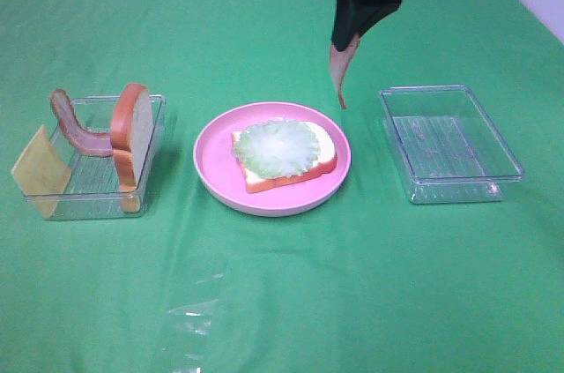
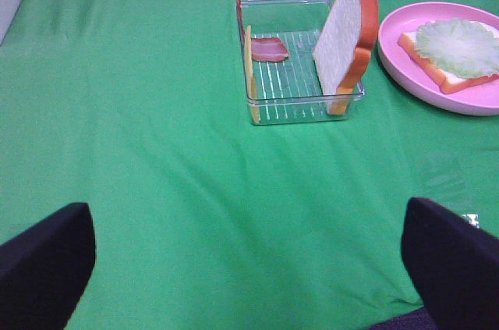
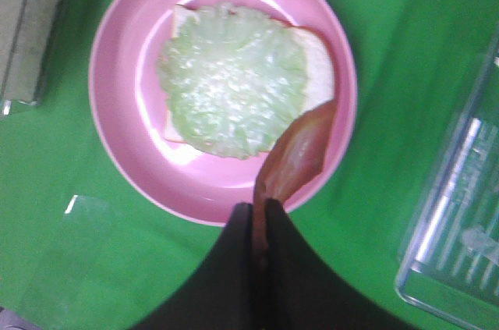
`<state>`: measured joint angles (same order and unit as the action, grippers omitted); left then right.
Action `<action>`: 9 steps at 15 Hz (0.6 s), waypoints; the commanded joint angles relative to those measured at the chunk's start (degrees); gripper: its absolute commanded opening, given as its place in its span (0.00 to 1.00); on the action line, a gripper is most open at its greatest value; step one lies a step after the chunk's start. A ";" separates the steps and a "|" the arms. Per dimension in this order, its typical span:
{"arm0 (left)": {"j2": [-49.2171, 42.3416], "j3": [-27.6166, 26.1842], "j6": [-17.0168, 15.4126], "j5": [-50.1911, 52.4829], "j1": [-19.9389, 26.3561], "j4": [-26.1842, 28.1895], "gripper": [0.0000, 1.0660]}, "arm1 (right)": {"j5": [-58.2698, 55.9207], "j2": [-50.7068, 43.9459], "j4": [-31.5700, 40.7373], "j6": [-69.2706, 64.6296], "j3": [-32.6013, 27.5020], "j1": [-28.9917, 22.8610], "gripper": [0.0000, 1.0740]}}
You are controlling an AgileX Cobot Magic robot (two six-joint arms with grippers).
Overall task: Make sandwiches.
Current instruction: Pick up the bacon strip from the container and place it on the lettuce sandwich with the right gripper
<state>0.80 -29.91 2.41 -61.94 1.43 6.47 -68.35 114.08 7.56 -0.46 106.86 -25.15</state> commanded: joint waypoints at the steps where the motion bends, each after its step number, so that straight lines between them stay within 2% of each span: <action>1: 0.00 0.29 -0.23 0.29 -0.29 0.06 0.94 | 4.35 1.66 1.09 0.86 0.17 -5.16 0.00; 2: 0.00 0.29 -0.23 0.29 -0.29 0.06 0.94 | 7.45 3.27 2.18 0.86 0.17 -8.31 0.00; 4: 0.00 0.29 -0.23 0.29 -0.29 0.06 0.94 | 10.77 5.84 4.24 0.86 0.17 -11.06 0.00; 7: 0.00 0.29 -0.23 0.29 -0.29 0.06 0.94 | 14.38 8.54 5.04 0.74 0.17 -11.57 0.00; 9: 0.00 0.29 -0.23 0.29 -0.29 0.06 0.94 | 14.90 9.57 2.98 0.46 0.17 -11.40 0.00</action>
<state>0.80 -29.91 2.41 -61.94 1.43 6.47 -54.03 123.64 10.94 -0.46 106.86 -36.73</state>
